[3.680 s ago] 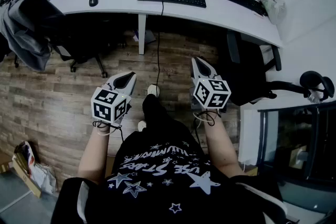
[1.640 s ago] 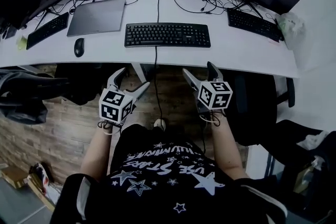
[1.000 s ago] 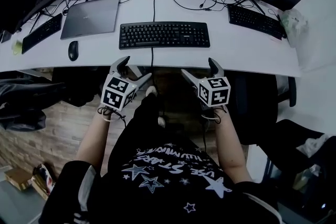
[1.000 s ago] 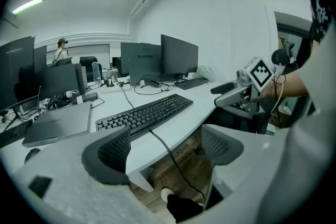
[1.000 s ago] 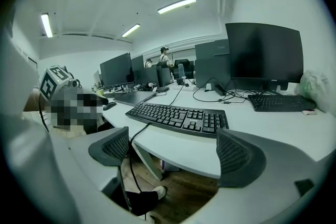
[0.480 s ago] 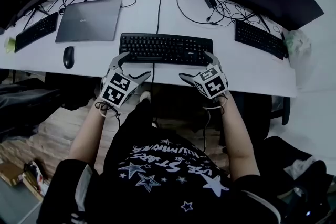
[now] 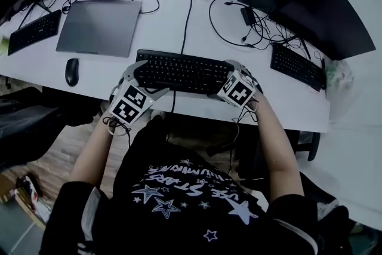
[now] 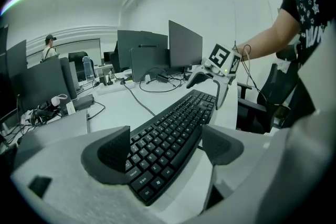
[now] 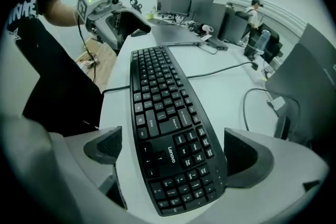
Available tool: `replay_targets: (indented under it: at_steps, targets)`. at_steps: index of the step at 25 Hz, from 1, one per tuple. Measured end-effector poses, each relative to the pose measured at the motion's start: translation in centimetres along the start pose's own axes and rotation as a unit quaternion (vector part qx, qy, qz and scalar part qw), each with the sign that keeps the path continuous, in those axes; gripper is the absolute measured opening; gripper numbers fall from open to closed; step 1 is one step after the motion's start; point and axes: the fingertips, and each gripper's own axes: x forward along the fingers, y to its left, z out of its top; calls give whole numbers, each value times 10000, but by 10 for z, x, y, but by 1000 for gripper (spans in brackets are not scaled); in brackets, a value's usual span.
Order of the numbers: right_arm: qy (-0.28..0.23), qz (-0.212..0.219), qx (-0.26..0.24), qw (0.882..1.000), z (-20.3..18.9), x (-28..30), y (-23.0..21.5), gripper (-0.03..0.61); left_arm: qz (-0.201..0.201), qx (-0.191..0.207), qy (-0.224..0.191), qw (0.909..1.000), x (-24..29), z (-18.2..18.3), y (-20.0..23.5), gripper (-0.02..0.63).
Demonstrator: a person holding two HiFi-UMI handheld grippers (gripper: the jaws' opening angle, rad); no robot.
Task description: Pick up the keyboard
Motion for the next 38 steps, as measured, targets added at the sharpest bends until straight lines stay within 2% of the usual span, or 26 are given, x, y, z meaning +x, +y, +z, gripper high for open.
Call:
replay_targets:
  at_steps: [4,8,15,17,21,24,28,33,38]
  targets:
    - [605,622,-543,9948,-6,20,1,572,-25,-88,2,10000,10,-4,16,420]
    - [803,782,-717,9911,-5,33,-10,572,-105,-180,146,9997,19,-9,25,420]
    - [1125,1279,-1003,9803,-3,48,-8,572,-219,-352,62,9991,38,-8,35,420]
    - [1266,1351,-1034,9773,-2,50,-8,572,-249,-343,127,9990,42,-8,37,420]
    - [1886,1375,-1041,9668,-6,56,-9,574,-316,-233,271,9989,49,-8,41,420]
    - [1903,1551,-1078,9634,-7,60,-8,577,-412,-191,301,9985,54,-7,38,420]
    - [1516,1558,-1077,9701,-4,58,-9,578,-465,-167,368,9981,60,-5,32,420]
    - [1547,1474,-1067,9711,-8,57,-9,578,-407,182,583,9973,60,-11,27,420]
    - [1334,771,-1197,9808,-1,45,-8,578,-291,643,700,9950,53,-9,28,420]
